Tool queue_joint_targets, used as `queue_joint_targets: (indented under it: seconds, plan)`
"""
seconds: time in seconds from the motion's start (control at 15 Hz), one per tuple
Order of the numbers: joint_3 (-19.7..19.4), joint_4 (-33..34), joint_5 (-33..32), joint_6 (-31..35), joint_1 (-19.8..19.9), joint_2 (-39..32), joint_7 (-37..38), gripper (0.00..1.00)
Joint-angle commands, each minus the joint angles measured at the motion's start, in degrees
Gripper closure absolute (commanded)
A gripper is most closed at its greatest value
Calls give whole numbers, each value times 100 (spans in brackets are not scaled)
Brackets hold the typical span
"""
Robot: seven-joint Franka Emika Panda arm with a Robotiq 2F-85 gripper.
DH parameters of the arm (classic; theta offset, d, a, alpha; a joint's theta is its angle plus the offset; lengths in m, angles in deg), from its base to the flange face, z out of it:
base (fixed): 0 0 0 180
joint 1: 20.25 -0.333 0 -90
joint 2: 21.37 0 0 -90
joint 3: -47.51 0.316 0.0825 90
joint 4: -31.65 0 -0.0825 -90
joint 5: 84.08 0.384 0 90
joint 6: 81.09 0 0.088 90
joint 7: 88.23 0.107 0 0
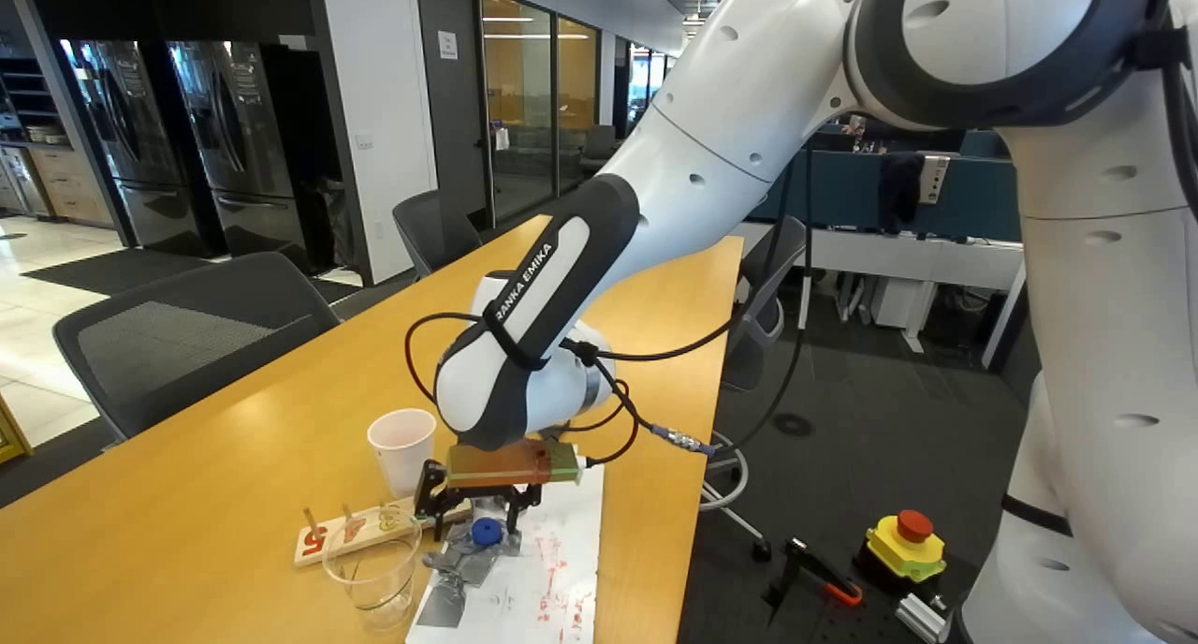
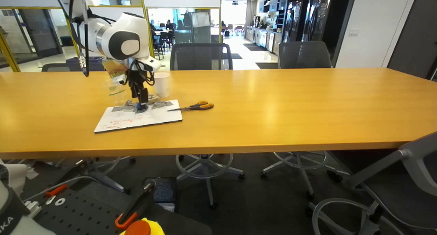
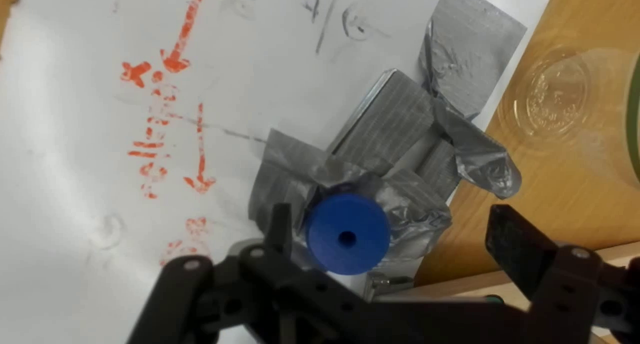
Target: Put the orange rings in the white cup, place the blue ring in the clear cup
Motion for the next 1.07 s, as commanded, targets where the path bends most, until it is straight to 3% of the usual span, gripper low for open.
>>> queue_joint_targets:
  seconds: [0.0, 1.0]
  plan:
    - [121, 122, 166, 79, 105, -68, -98, 0]
    - [101, 275, 125, 203, 140, -255, -117, 0]
